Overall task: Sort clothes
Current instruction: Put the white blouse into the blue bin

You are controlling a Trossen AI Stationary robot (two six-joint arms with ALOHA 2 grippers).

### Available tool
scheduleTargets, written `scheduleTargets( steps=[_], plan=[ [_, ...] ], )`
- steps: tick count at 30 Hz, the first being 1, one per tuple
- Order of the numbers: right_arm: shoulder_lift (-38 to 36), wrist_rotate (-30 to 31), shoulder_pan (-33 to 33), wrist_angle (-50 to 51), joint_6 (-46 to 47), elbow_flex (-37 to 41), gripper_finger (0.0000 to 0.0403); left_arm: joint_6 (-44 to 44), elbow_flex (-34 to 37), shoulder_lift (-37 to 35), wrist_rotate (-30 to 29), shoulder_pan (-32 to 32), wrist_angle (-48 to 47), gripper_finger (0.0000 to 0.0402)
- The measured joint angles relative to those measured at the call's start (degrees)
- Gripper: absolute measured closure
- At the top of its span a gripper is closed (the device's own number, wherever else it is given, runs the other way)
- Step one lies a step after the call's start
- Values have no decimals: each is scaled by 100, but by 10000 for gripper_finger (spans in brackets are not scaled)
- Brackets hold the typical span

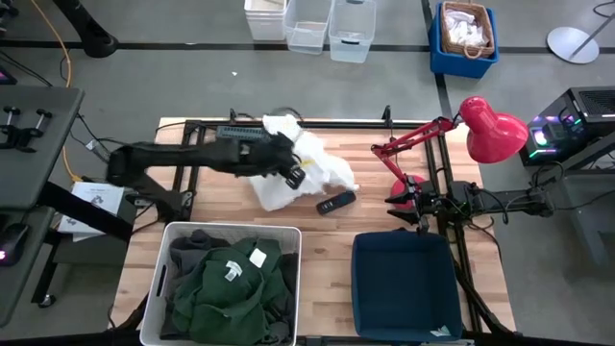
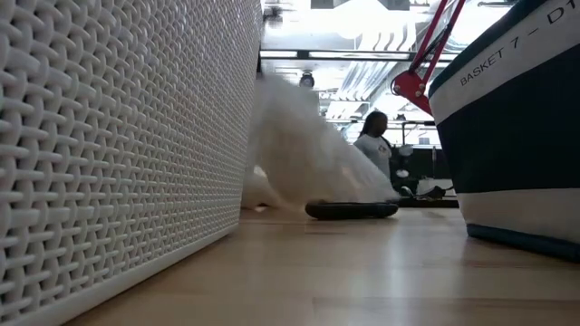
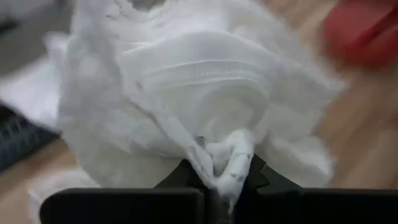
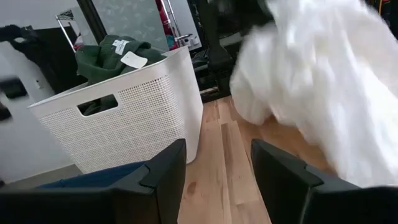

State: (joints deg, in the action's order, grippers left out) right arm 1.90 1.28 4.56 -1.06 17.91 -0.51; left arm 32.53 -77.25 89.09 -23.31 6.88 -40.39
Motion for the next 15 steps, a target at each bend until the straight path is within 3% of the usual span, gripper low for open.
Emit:
scheduleTargets(
  steps=[7,15],
  plan=[
    [1,0,0,2,0,0,224,-581,-755,-1103,-567,-375,500,387],
    [2,0,-2,2,0,0,224,-1309,-1781,-949,-189,-1070,2203,387]
  ],
)
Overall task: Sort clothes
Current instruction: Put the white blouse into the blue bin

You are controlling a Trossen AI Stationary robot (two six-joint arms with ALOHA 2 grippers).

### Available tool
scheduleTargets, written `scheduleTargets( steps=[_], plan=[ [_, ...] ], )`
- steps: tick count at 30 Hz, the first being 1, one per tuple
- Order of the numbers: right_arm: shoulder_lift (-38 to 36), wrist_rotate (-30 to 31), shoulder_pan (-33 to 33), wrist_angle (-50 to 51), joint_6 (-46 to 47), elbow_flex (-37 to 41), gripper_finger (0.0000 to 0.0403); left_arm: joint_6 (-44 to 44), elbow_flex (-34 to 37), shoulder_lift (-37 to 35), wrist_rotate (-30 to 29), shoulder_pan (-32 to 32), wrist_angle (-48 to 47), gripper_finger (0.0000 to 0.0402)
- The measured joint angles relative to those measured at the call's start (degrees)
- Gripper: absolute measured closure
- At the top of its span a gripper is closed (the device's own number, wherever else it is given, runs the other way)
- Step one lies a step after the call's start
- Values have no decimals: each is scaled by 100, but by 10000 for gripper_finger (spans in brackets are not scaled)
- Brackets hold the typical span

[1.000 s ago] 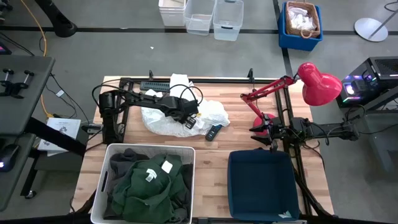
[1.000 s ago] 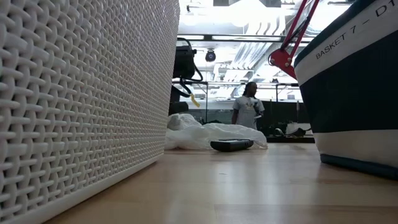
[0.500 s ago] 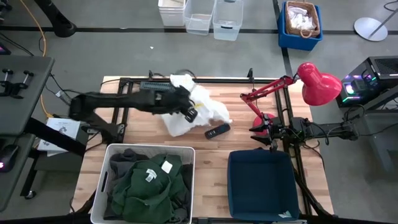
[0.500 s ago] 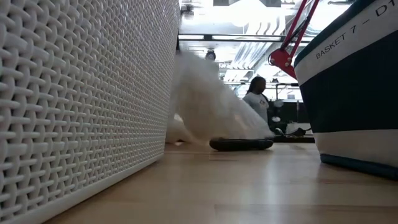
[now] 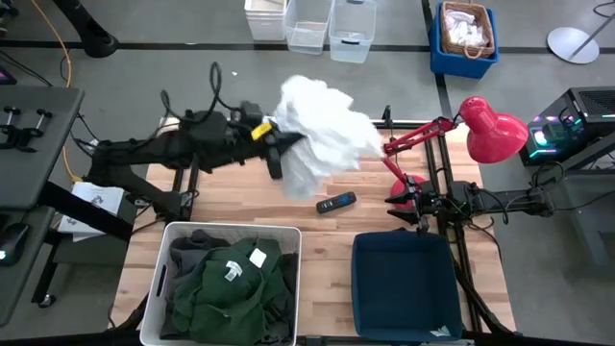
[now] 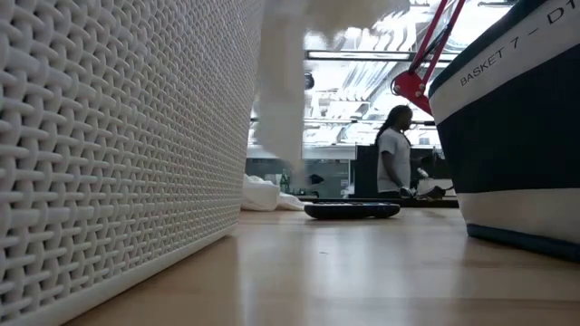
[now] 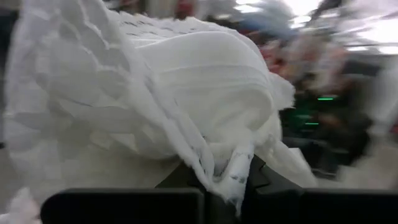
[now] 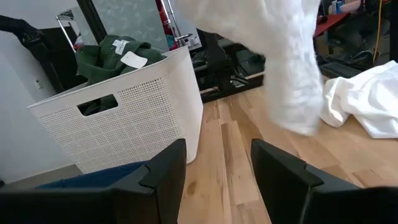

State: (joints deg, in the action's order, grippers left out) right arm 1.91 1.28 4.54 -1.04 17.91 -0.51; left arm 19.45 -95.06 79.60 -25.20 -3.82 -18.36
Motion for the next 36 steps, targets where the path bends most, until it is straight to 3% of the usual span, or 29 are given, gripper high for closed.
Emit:
scheduleTargets(
  steps=[4,9,13,16,24,28,32,36],
  plan=[
    [0,0,1,-2,0,0,224,-267,-432,514,804,-409,911,387],
    [0,0,2,0,0,0,224,-283,-1125,1380,2338,-791,2248,387],
    [0,0,0,-2,0,0,224,-160,-1988,2217,3564,-983,3273,387],
    [0,0,1,-1,0,0,224,-162,-2725,2745,3993,-1040,3434,387],
    [0,0,0,0,0,0,224,229,-3476,3955,4007,-858,3346,387],
    [0,0,0,-2,0,0,224,919,-3644,4427,3941,-724,3947,387],
    [0,0,0,0,0,0,224,1330,-3856,4717,3910,-635,4585,387],
    [0,0,0,-1,0,0,224,1344,-3915,4742,3926,-618,4456,387]
  ],
)
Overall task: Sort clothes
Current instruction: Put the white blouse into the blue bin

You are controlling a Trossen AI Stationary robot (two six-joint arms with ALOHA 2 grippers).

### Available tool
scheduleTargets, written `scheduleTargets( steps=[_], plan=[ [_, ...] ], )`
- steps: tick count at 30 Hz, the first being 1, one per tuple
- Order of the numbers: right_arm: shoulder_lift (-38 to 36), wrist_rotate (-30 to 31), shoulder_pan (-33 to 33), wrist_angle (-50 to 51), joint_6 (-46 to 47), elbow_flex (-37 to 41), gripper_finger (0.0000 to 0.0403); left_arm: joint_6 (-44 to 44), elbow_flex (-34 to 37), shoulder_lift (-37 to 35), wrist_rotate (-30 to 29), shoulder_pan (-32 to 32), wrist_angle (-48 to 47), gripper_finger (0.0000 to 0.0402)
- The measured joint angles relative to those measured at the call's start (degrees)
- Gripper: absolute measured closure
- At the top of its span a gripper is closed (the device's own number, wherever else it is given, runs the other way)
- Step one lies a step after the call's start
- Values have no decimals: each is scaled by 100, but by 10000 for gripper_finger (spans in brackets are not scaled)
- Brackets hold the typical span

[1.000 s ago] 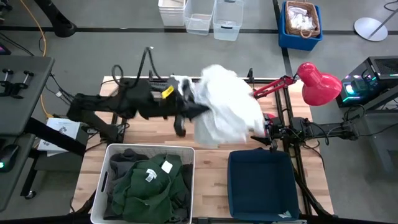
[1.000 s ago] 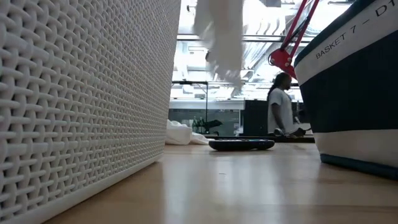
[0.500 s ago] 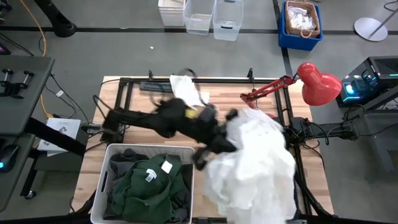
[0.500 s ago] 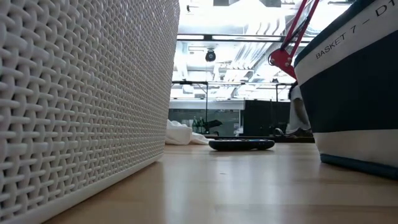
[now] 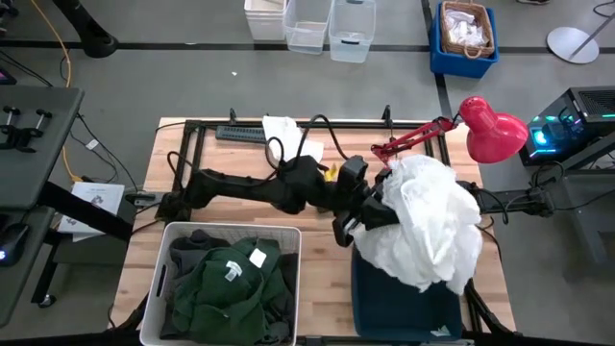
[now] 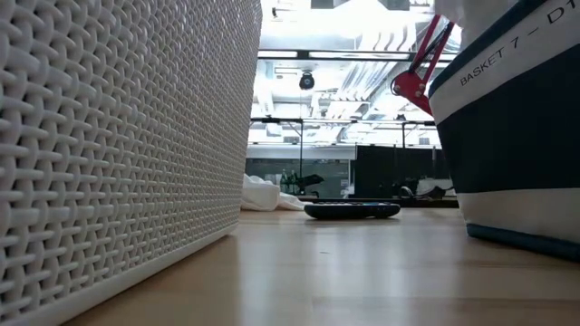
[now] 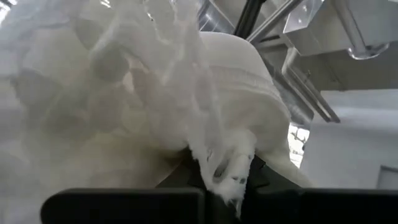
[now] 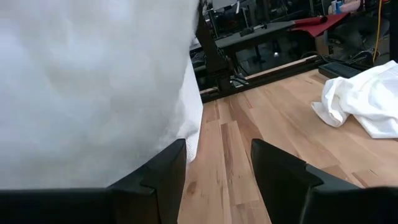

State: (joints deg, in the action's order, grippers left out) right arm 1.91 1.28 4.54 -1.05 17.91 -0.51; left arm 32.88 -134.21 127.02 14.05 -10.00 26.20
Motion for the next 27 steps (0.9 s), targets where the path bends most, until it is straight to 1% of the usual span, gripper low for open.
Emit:
scheduleTargets(
  steps=[3,5,7,10,12,14,16,19,22,27],
  plan=[
    [0,0,0,1,0,0,224,45,0,0,118,-35,-137,387],
    [0,-2,0,-1,0,0,224,211,0,9,332,-73,-152,387],
    [0,0,1,-1,0,0,224,454,0,9,720,-106,-207,387],
    [0,0,0,0,0,0,224,822,0,9,1542,-116,-252,387],
    [0,0,0,-1,0,0,224,879,26,9,1711,-125,-295,387],
    [0,0,1,1,0,0,224,746,26,9,1629,-122,-488,387],
    [0,0,2,0,0,0,224,538,26,41,1340,-103,-747,387],
    [0,0,2,1,0,0,224,458,26,182,972,-102,-834,387],
    [6,0,2,1,0,0,224,628,29,462,673,-128,-518,387],
    [52,0,2,1,0,0,224,1334,35,973,382,-162,195,387]
  ],
)
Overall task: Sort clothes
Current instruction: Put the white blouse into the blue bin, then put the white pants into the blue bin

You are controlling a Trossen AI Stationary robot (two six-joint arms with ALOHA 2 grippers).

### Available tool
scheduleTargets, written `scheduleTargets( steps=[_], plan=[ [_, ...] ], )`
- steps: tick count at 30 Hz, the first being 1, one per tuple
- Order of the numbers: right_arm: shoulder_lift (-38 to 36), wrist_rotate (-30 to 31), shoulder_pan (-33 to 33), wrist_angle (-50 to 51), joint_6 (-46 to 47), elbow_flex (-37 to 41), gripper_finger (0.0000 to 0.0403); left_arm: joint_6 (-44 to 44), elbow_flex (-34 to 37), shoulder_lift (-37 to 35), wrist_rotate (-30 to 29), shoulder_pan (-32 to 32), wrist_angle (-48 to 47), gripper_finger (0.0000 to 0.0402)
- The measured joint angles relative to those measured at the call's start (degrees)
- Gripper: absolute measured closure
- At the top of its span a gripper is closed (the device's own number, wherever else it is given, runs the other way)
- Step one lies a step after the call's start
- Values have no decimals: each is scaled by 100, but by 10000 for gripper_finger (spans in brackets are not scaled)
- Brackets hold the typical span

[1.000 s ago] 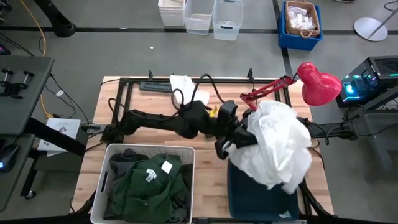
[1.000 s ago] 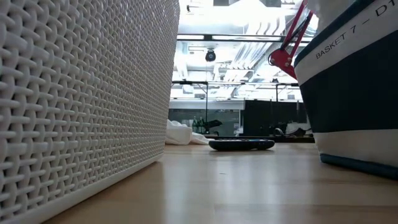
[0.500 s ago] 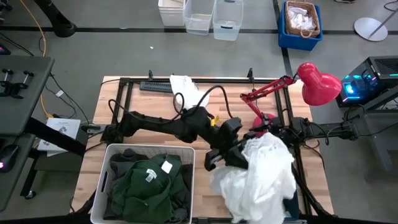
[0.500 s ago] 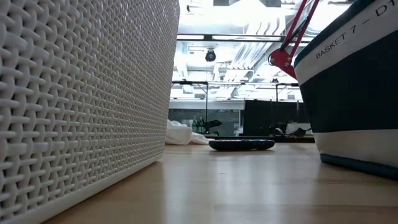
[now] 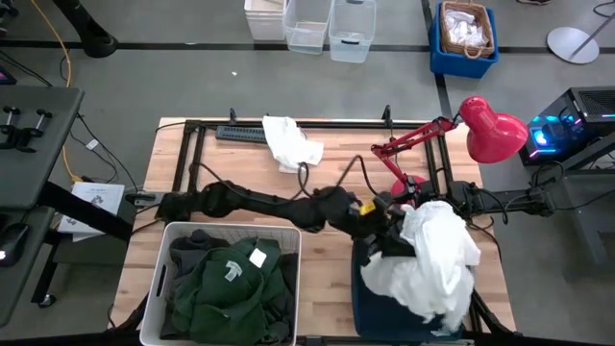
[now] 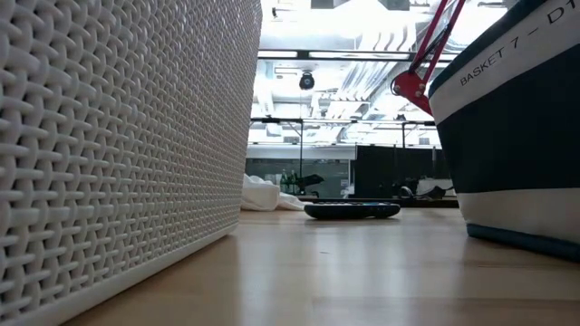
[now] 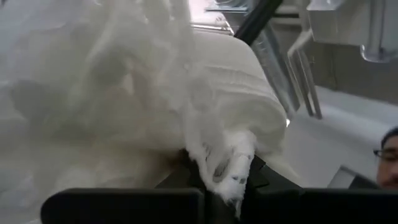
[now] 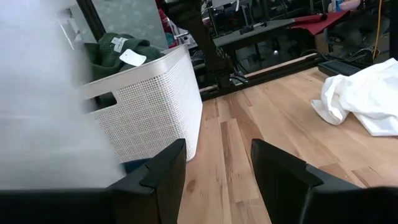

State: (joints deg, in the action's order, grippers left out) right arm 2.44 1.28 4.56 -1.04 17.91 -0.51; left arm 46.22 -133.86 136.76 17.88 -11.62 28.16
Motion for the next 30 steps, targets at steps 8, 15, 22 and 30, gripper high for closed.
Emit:
scheduleTargets(
  steps=[8,15,22,30],
  plan=[
    [11,0,0,0,0,0,224,198,0,500,110,-205,-688,378],
    [16,0,0,0,0,0,224,-696,0,506,293,-378,-2447,276],
    [15,0,-2,0,0,0,224,-1090,-103,159,1453,-399,-2471,173],
    [18,0,-2,-1,0,0,224,-2992,-120,-1235,178,60,-5661,153]
  ],
)
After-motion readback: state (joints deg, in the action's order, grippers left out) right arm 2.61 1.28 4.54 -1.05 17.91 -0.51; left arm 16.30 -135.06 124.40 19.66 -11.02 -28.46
